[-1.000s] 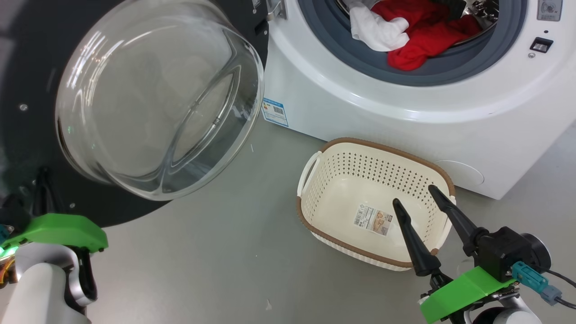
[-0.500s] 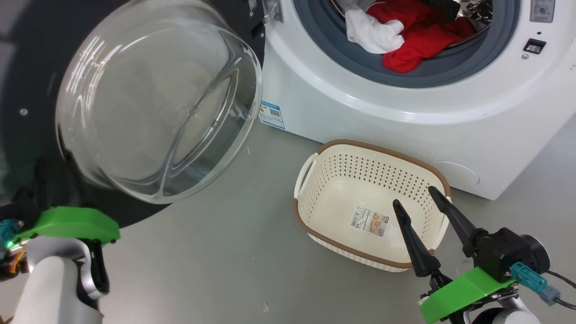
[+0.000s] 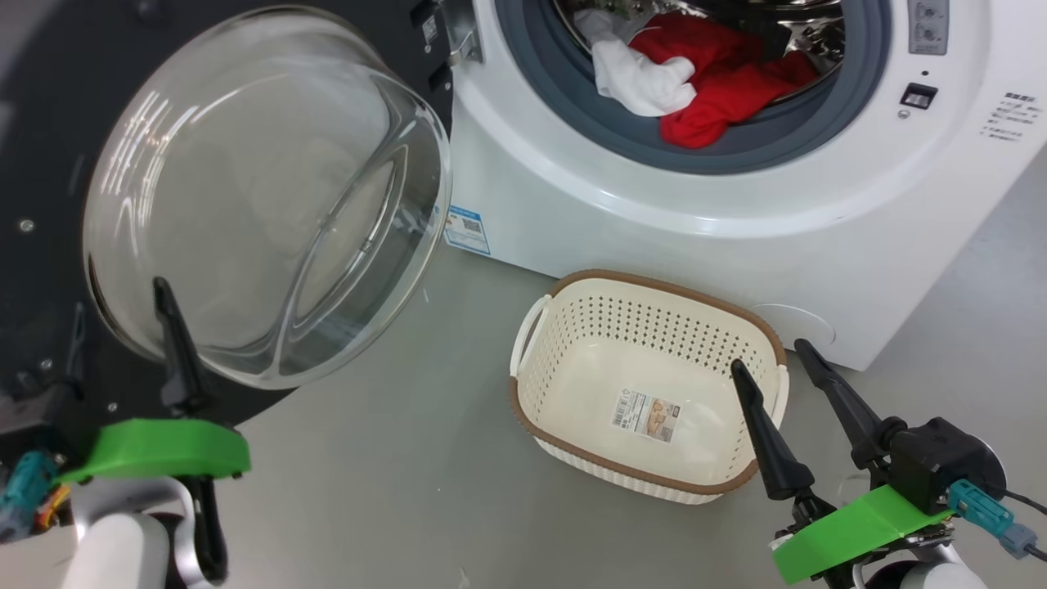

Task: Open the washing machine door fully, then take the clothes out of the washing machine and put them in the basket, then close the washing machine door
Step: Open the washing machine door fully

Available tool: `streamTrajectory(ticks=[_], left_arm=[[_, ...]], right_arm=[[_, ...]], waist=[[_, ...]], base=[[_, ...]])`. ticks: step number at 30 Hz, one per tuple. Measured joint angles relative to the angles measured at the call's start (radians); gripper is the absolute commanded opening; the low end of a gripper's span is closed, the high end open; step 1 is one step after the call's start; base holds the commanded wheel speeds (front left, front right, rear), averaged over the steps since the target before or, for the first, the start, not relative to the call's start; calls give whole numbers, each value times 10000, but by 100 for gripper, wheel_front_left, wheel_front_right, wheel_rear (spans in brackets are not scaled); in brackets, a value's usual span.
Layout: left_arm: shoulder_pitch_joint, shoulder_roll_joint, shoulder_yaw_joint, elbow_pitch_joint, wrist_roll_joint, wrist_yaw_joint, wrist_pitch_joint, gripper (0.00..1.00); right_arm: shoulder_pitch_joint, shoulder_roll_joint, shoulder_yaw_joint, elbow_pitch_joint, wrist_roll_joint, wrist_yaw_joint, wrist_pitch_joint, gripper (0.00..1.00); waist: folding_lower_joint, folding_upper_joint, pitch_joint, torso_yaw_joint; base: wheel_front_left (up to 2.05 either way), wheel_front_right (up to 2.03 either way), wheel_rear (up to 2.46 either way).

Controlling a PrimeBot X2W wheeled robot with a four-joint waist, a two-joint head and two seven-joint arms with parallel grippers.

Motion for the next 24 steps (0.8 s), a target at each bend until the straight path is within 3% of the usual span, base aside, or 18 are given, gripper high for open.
streamTrajectory(ticks=[9,11,15,24], left_arm=[[1055,-119,-596,-2709,242,115,451,100],[1120,-105,-786,-3009,222,-148,525,100],[1254,-125,-1398,-3145,-403,-1139,698,100],[1288,-134,-1674,-2527,-1028,-1871,675,100]], right_arm=[[-19,2,-92,336,130,0,-477,100],[-63,4,-125,403,132,0,-596,100],[-94,4,-203,568,148,0,-815,100],[-102,10,-368,802,203,0,-1216,100]], waist=[[0,0,-191,-371],[1,0,-223,-493],[0,1,-275,-794],[0,0,-339,-1635]], base=[[0,0,0],[0,0,0],[0,0,0],[0,0,0]])
